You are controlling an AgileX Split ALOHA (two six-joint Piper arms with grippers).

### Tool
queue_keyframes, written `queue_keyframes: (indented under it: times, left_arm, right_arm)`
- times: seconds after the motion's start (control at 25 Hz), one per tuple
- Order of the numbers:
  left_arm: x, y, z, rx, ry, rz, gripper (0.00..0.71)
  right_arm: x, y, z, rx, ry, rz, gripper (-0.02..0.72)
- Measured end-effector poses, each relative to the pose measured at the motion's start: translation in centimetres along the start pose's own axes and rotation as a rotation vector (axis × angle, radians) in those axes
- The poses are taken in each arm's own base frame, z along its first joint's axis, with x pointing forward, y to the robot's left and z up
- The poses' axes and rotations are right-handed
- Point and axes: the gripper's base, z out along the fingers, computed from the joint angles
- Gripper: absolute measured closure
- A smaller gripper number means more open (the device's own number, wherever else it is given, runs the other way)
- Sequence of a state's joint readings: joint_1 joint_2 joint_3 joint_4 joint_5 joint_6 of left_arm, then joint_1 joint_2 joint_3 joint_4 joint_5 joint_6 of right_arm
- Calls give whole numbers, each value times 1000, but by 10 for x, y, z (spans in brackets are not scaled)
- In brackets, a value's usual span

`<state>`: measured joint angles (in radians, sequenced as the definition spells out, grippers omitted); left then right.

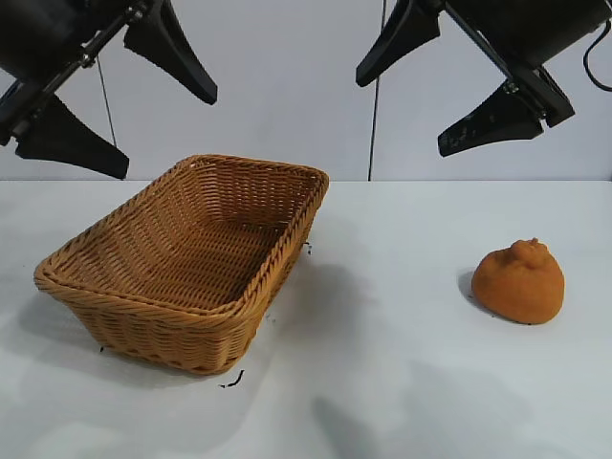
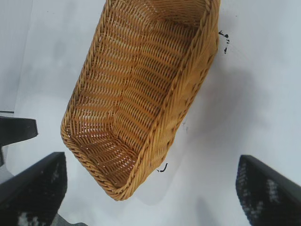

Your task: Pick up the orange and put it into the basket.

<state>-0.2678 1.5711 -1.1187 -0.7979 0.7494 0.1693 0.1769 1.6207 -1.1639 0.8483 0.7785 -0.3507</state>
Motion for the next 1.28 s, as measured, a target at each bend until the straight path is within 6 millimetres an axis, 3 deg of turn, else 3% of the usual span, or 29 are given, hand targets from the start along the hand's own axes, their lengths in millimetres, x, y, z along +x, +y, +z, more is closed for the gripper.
queue_keyframes:
  times: [0.24,0.72,0.88,1.28]
  left_arm:
    - [15,-16,-23,39,11,-43,18]
    - [86,-36,-36,-95,7,-201,18]
    - [89,-40,-34,-143,-65,-302,18]
    - [78,-10,-1,-394,-179,-595,18]
  right_arm:
    - [0,0,0,0,0,0,8]
    - [0,0,0,-1,0,1,8]
    - [0,0,0,-1,0,1,8]
    - [0,0,0,-1,0,1,8]
